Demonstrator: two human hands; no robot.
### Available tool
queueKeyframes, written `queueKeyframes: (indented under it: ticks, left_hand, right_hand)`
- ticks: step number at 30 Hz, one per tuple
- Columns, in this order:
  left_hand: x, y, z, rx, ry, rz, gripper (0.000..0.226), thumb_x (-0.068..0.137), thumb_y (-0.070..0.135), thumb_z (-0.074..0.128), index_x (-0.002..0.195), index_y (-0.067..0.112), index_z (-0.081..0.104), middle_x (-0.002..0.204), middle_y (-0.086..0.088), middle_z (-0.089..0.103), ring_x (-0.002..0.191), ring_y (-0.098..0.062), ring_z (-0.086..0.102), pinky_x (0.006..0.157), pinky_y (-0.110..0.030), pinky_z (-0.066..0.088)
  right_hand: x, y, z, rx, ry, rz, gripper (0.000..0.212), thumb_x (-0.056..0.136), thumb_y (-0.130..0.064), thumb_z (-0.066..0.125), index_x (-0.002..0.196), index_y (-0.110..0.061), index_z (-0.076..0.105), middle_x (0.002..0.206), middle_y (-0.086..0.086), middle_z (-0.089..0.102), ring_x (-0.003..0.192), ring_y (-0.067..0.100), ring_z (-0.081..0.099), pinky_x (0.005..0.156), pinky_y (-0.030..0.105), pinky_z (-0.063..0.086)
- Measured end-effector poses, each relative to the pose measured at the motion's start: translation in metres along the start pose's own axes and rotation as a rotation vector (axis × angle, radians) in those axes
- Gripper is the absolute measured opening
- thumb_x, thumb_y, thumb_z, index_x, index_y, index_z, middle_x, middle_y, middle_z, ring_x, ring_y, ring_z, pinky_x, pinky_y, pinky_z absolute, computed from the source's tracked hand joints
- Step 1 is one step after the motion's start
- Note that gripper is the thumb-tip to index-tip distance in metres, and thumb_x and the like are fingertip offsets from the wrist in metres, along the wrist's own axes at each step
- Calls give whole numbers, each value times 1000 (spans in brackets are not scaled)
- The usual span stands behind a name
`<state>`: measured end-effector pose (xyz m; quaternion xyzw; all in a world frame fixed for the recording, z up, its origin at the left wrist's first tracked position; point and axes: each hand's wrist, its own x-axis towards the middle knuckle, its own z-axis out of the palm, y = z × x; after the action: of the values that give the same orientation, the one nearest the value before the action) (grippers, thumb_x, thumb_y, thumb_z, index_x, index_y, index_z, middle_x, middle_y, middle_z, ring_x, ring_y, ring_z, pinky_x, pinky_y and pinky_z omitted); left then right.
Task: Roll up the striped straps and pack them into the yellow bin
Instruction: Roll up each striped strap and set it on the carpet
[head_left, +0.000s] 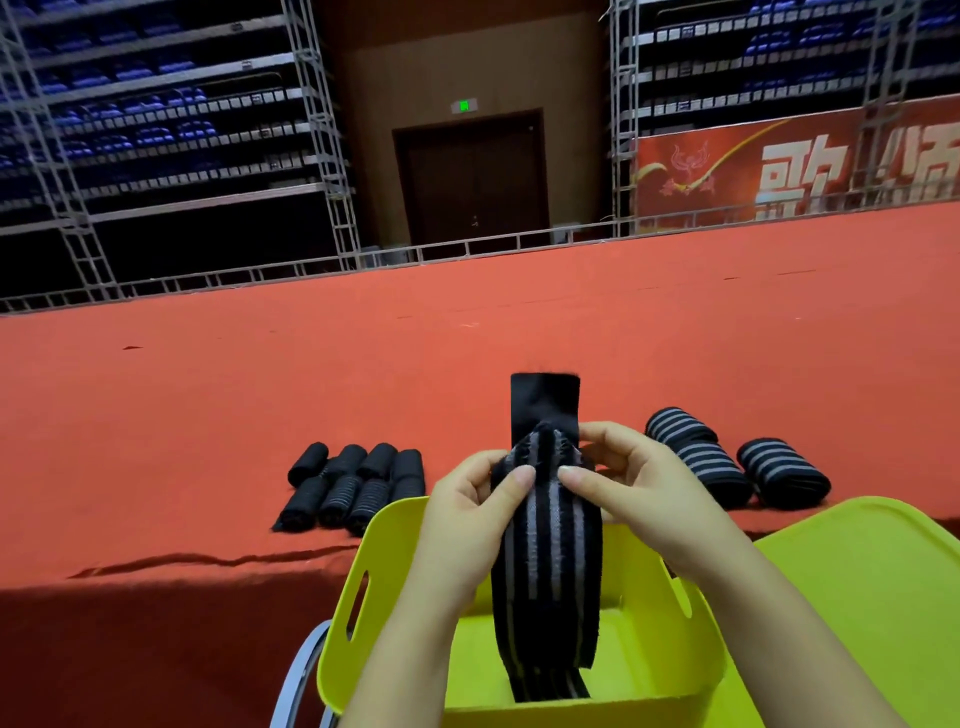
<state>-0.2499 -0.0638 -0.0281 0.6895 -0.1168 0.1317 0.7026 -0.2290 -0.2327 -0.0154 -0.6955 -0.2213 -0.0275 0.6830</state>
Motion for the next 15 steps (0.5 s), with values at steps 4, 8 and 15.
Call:
queueKeyframes:
  ticks: [4,8,15]
  left_hand:
    - [-1,-1,-3,-4,-26,-24,13,89,6,62,99,10,70,86,-4,73,84,-17,68,76,-31,53]
    - [-4,4,-9,-101,-109,-157,24,90,13,59,112,20,66,77,-6,70,62,-14,66,52,-22,50]
    - [-3,13,-6,-237,-122,-239,46,93,-9,41,84,18,77,81,-8,70,59,-13,61,50,-21,48]
  right_hand:
    - [-3,-1,-5,88,-27,42,29,86,5,60,107,-14,68,103,15,70,87,22,69,70,38,56]
    - [-7,-3,-8,217,-25,47,31,82,11,58,100,-10,72,98,10,73,88,23,71,68,36,59]
    - [-6,-8,-5,210,34,49,53,82,25,44,64,-14,77,80,-1,74,74,9,70,60,21,55]
